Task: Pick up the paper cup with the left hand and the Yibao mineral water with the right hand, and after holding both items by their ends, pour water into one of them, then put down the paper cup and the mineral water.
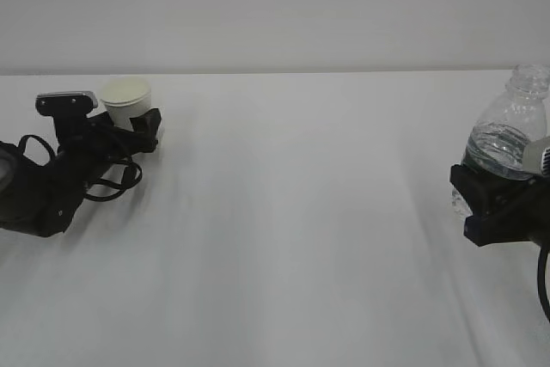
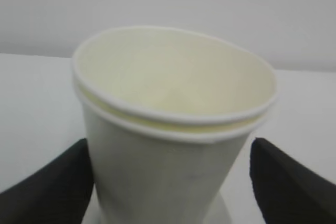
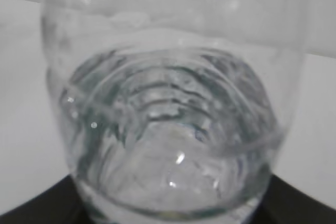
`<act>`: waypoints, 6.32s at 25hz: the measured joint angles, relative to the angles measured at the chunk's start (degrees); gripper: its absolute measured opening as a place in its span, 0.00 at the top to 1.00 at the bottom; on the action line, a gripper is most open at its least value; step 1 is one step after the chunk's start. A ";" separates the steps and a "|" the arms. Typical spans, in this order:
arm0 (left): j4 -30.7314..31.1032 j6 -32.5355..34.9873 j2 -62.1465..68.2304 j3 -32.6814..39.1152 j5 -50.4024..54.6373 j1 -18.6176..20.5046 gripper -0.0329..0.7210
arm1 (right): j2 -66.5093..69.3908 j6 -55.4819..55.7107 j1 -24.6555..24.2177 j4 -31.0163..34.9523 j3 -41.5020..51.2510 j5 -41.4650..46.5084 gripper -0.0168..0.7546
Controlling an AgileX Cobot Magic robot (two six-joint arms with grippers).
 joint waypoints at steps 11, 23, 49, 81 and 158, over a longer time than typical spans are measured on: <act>4.10 1.39 0.95 -3.01 3.39 1.29 0.04 | 0.00 0.00 0.00 0.00 0.00 0.00 0.45; 6.09 1.39 1.41 -5.79 6.16 1.73 0.04 | 0.00 0.00 0.00 0.00 0.00 0.00 0.45; 3.72 1.53 1.41 -6.03 6.16 1.73 0.23 | 0.00 0.00 0.00 0.00 0.00 0.00 0.45; 11.37 1.53 1.21 -0.55 -1.16 1.78 0.36 | 0.00 0.00 0.00 0.00 0.00 0.00 0.45; 52.14 -14.03 -17.66 12.96 -1.20 -16.12 0.38 | 0.00 -2.59 0.00 -0.78 0.00 2.44 0.45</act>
